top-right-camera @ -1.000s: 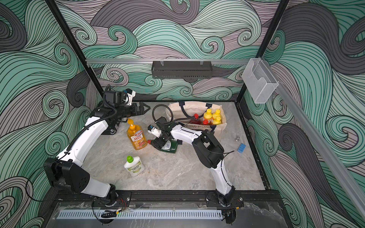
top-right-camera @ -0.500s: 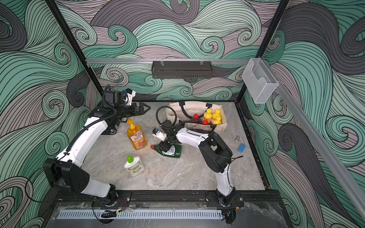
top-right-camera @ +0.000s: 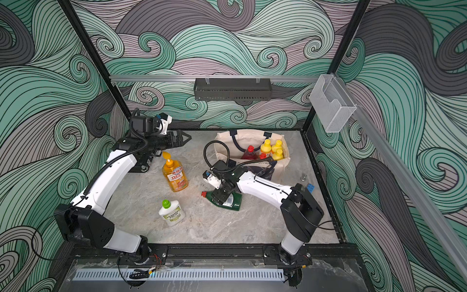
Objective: Pack dish soap into the shopping bag
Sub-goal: Adjust the bottle of dish soap at the center of the board.
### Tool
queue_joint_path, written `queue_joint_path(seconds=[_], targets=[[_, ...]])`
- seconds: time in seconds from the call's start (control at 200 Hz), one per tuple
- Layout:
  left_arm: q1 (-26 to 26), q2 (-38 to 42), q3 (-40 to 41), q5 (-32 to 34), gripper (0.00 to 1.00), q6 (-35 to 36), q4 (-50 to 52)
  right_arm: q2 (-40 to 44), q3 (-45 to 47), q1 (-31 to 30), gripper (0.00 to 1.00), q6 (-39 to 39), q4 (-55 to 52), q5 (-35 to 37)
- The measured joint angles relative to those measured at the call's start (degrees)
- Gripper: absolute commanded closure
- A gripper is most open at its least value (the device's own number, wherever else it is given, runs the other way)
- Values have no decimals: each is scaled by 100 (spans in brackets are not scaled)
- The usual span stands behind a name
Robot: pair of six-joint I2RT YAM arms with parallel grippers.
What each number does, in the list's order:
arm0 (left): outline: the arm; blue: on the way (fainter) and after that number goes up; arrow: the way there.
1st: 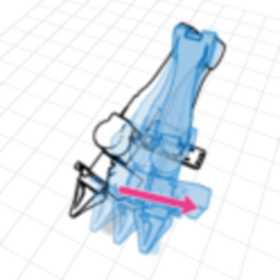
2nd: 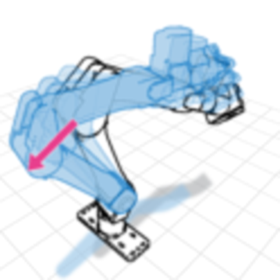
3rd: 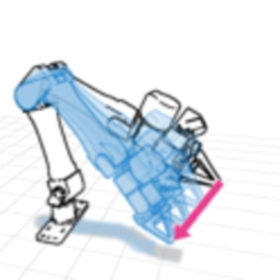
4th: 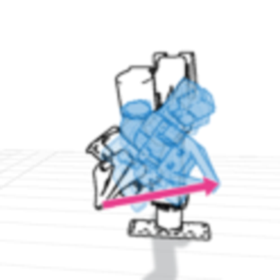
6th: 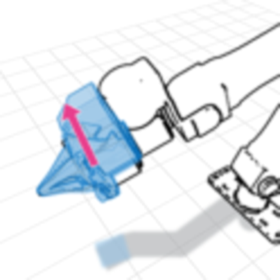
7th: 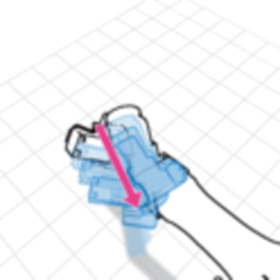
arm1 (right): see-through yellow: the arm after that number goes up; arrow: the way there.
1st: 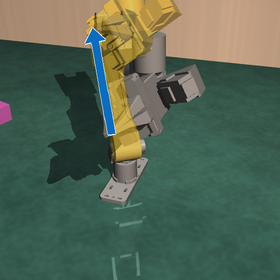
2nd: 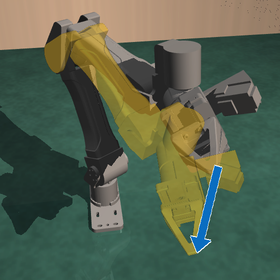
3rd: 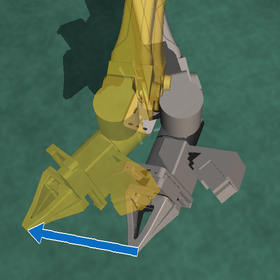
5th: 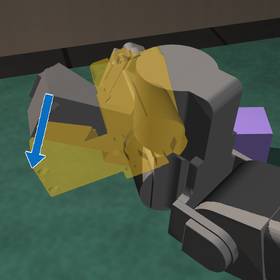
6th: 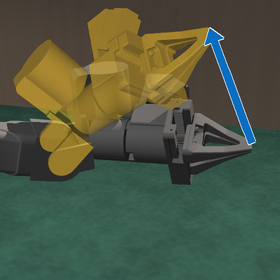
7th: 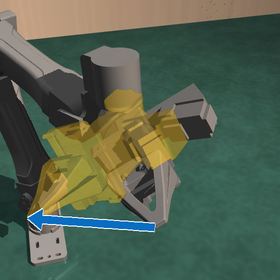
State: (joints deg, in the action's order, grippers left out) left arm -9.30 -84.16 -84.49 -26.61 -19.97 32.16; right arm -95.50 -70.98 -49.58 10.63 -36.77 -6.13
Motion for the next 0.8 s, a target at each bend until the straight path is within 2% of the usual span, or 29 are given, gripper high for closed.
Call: queue_joint_path(seconds=[0.175, 0.27, 0.435, 0.801], targets=[[186, 98, 0, 24, 1, 42, 35, -859, -1196, -254, 26, 291, -243, 9], [306, 195, 0, 26, 1, 46, 81, -1416, -1534, -361, 30, 422, -352, 0], [538, 380, 0, 0, 1, 37, 81, -1947, -1604, -466, 32, 555, -538, 13], [706, 402, 0, -205, 1, -42, 31, -2004, -1655, -474, 30, 568, -448, 337]])
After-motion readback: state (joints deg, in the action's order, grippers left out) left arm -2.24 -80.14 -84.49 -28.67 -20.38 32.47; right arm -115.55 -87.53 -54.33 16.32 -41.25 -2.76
